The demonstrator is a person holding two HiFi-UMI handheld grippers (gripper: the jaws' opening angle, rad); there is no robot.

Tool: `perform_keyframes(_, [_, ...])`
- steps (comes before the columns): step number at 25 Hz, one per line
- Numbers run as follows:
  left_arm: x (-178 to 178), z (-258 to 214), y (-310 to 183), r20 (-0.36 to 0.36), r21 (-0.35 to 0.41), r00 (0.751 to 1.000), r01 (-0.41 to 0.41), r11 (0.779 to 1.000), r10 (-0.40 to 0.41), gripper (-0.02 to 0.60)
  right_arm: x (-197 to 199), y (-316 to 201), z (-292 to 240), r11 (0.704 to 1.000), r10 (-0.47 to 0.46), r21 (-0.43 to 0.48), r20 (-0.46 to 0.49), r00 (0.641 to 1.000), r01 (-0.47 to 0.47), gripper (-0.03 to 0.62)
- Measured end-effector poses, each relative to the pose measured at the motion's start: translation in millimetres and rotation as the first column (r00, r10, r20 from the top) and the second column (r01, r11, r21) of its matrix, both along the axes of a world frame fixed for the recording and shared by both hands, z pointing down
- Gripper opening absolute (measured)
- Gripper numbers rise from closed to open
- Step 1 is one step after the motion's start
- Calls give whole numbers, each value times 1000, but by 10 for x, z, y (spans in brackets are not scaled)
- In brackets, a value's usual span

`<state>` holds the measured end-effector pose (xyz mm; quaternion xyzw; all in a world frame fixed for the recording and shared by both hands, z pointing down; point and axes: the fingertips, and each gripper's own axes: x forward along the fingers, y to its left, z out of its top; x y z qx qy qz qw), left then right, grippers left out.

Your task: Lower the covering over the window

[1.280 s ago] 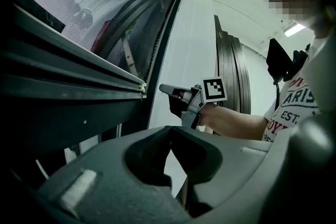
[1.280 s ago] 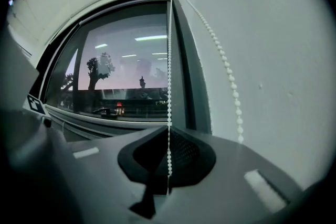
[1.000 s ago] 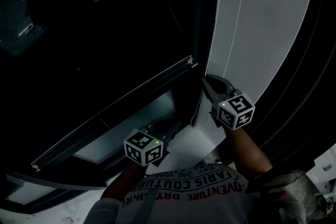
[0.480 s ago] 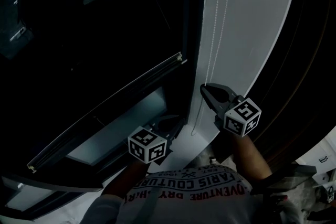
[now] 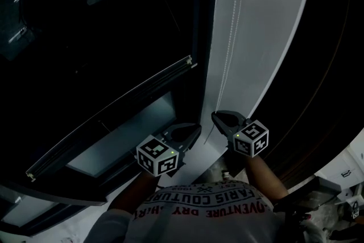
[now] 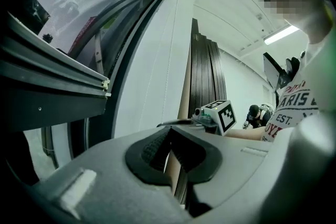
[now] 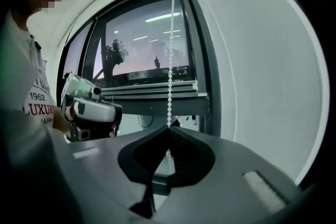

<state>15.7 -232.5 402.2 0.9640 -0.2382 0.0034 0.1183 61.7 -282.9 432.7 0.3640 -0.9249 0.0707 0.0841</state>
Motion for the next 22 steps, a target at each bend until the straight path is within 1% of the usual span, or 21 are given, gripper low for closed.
perform_keyframes(5, [48,24,24,4,-1,1000,-28,1000,28,2,-14,82,273,999,-11,-47,1,1000,11,6])
perform_keyframes(9, [86,-2,-70,2,-9,1000,-17,1000,17,2,-72,148,505,996,-32,-86,-4,999,32,6])
perform_keyframes(12, [157,-120,-140,-1,19,1000,-27,999,27,3,-119,194,608,993,-42,-106,8,999,43,6])
perform_keyframes(14, [206,-207,-193,11,44,999,-35,998,34,7,-158,211,622,993,-52,-103,12,999,53,6])
perform_keyframes(15, [225,-243,-225,24,56,999,-36,998,35,56,-179,215,628,993,-57,-101,14,998,58,6])
perform_keyframes(17, [251,-309,-295,49,81,998,-40,996,36,99,-228,219,650,993,-66,-101,18,998,67,6])
perform_keyframes(20, [271,-461,-408,61,116,998,-39,992,33,107,-288,240,673,992,-76,-104,10,997,77,6])
perform_keyframes(22, [315,-606,-451,60,136,997,-48,989,40,107,-314,270,665,990,-82,-114,20,996,84,6])
